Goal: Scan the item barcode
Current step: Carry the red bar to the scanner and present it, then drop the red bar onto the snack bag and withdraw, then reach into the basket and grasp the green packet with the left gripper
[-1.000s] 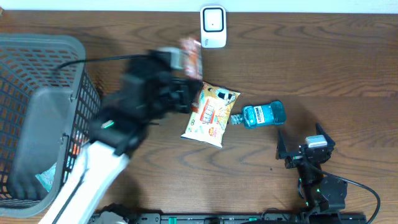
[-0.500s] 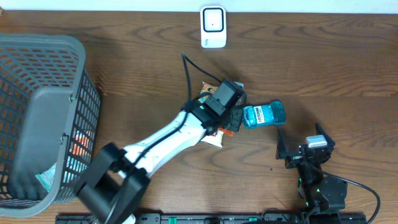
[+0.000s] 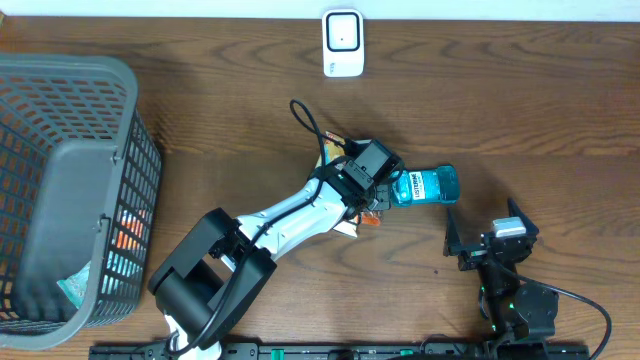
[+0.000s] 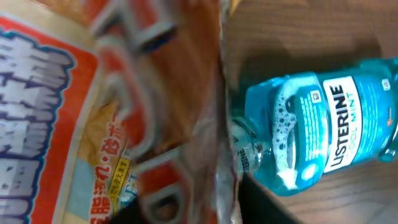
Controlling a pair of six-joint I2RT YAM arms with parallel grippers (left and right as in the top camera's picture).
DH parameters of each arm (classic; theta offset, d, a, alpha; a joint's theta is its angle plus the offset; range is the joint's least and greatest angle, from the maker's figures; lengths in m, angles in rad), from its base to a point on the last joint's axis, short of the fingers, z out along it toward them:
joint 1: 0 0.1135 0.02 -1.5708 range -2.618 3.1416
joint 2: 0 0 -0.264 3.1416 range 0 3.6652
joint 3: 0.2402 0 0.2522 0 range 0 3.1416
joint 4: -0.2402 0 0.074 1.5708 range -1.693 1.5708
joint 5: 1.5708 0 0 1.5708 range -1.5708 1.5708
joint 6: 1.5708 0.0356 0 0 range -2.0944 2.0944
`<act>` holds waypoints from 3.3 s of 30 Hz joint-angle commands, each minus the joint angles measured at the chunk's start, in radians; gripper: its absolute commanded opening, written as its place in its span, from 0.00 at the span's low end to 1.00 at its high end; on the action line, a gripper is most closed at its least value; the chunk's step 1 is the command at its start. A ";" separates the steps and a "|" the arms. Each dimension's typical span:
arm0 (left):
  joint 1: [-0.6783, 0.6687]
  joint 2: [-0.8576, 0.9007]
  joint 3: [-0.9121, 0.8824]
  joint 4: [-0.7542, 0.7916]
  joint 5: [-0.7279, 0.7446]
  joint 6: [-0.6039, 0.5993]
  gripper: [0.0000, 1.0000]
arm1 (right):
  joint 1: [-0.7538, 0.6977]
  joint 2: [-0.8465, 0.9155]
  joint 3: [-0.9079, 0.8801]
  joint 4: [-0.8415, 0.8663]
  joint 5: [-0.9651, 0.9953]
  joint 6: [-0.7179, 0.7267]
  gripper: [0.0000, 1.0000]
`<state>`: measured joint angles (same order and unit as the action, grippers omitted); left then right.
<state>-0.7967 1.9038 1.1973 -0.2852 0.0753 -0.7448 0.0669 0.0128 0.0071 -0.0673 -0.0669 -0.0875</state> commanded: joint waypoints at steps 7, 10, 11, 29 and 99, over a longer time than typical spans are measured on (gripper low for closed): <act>0.006 -0.304 0.055 -0.118 -0.080 0.181 0.87 | 0.004 -0.002 -0.002 -0.004 0.002 0.012 0.99; 0.036 -0.445 0.085 -0.169 -0.229 0.266 0.92 | 0.004 -0.002 -0.002 -0.004 0.002 0.012 0.99; 0.051 -0.486 0.089 -0.180 -0.283 0.291 0.93 | 0.004 -0.002 -0.002 -0.004 0.002 0.012 0.99; 1.001 -0.795 0.088 -0.496 -0.441 0.010 0.98 | 0.004 -0.002 -0.002 -0.004 0.002 0.012 0.99; 1.433 -0.536 0.190 -0.883 -0.190 -0.284 0.07 | 0.004 -0.002 -0.002 -0.004 0.002 0.012 0.99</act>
<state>0.6327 1.4246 1.3788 -1.1702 -0.1097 -1.0447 0.0669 0.0128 0.0067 -0.0669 -0.0666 -0.0872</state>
